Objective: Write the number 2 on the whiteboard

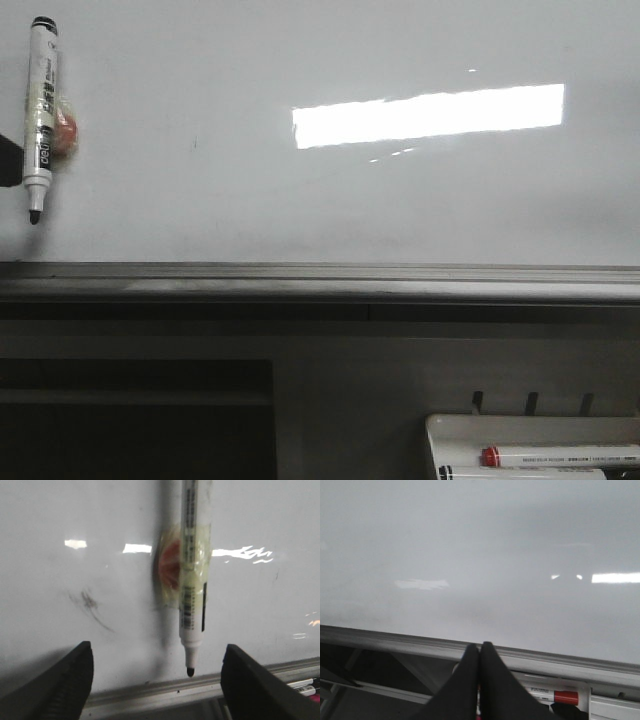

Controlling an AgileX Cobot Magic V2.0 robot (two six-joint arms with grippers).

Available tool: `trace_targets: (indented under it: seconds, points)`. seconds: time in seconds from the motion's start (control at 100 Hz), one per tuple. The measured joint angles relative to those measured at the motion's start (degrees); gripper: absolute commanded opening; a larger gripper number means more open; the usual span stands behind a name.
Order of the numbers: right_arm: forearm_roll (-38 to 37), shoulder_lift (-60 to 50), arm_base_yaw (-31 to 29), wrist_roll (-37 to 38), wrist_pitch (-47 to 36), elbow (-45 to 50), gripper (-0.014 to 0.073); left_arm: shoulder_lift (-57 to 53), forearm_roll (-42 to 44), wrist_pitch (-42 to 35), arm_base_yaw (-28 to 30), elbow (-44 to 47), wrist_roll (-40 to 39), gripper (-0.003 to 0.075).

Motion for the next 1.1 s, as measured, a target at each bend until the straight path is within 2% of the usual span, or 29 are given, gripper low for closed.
trace_targets:
  seconds: [0.19,0.34,0.41,0.5,0.55,0.67,0.94,1.1]
  points:
    - [0.0,0.0,0.0,0.0,-1.0,0.0,-0.006,1.9,-0.3,-0.5,0.0,-3.5,3.7,0.0492]
    - [0.0,0.0,0.0,0.0,-1.7,0.0,-0.006,5.1,-0.5,-1.6,-2.2,-4.8,4.5,0.0491]
    - [0.0,0.0,0.0,0.0,-2.4,0.0,-0.006,6.4,-0.5,-3.0,-3.7,-4.9,4.6,0.0459]
    - [0.0,0.0,0.0,0.0,-3.1,0.0,-0.006,7.5,-0.6,-4.5,-5.5,-5.3,4.7,0.0363]
    - [0.0,0.0,0.0,0.0,-3.3,0.0,-0.006,8.3,-0.6,-5.2,-6.3,-5.6,4.7,0.0281]
    - [0.1,0.0,0.0,0.0,-3.6,0.0,-0.006,9.8,-0.7,-6.0,-7.3,-6.4,4.8,-0.0025]
    - [0.1,0.0,0.0,0.0,-2.8,0.0,-0.006,10.9,-0.7,-5.6,-7.3,-6.7,4.9,-0.002]
    - [0.2,0.0,2.3,-3.4,-1.9,-0.9,-0.006,9.9,-0.5,1.8,-7.3,-7.5,9.2,-0.002]
